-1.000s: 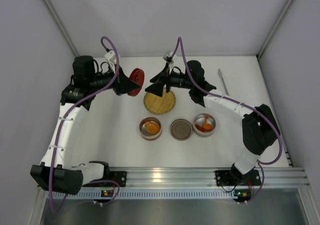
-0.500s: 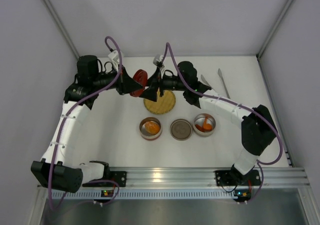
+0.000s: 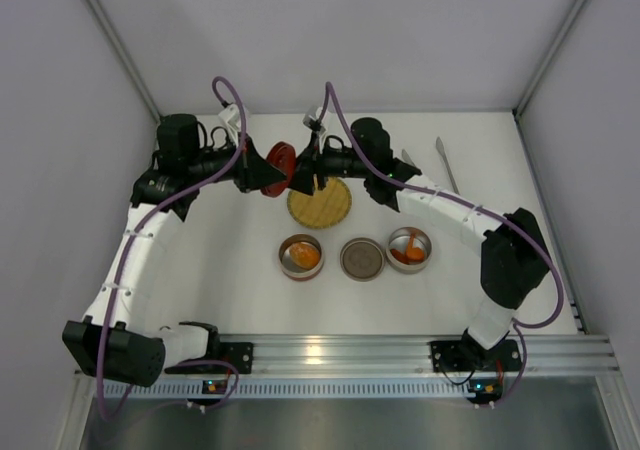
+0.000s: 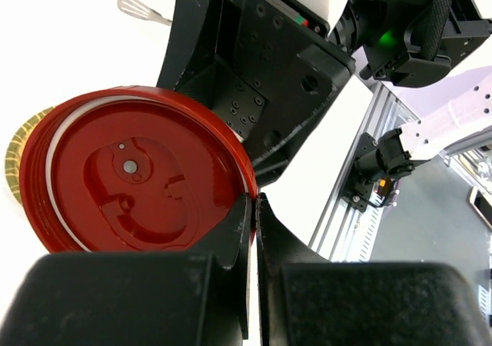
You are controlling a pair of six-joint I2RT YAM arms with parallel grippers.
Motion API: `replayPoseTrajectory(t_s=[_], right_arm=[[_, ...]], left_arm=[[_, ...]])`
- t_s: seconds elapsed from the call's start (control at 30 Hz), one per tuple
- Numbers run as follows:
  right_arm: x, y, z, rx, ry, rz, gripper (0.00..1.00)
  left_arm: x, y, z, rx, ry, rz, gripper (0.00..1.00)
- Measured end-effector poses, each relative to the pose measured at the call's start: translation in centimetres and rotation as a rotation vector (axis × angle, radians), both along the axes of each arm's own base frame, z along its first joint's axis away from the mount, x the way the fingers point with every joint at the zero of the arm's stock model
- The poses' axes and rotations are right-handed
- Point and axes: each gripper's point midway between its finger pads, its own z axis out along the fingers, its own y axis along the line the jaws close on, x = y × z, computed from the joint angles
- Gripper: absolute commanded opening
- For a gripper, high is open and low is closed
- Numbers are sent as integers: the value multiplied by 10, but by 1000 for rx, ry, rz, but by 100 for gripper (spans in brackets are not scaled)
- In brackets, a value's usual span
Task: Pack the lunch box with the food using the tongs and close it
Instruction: Pick up the box lid from the center of the board.
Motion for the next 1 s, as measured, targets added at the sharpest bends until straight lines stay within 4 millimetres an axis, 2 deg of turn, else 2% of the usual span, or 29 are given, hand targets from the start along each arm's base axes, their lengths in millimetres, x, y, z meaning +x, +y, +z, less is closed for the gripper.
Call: replayPoseTrajectory(t_s=[0.1,0.13,0.23,0.27,0.33,0.43,0.53,0.57,0.63,0.67,0.7,0.83,1.0], right_arm=[[2,-1,-2,-11,0,-12,38],[2,-1,-2,-13,-1,-12,31],[-3,1,-2,-15,0,4,20],[-4,2,-2,-15,-1,8,10],[-7,3,-3,-18,-2,18,0],[-7,4,-4,-26,-2,17,0],[-7,3,-6,-28,16,9,0],[-6,2,-7,-29,29,4,0],[-3,-5,-13,-32,80,-21,0],[0,-11,-17,-33,113,-38,0],[4,-18,-20,-33,154,-59,0],[25,-49,-34,-20,327,-154,0],[44,-82,-47,-17,582,-287,0]], left_arm=[[-1,0,-3,-4,17,-2,0],[-1,0,-4,-4,21,-2,0],[2,0,-5,-3,18,8,0],[3,0,-5,-1,16,13,0],[6,1,-5,-1,13,24,0],[8,1,-6,-4,28,38,0],[9,2,-6,-3,31,42,27],[8,1,-6,-2,30,37,49],[7,1,-6,11,29,35,76],[8,2,-6,19,28,40,84],[9,3,-4,31,20,53,97],[22,13,5,97,-69,119,98],[34,31,25,226,-275,159,98]])
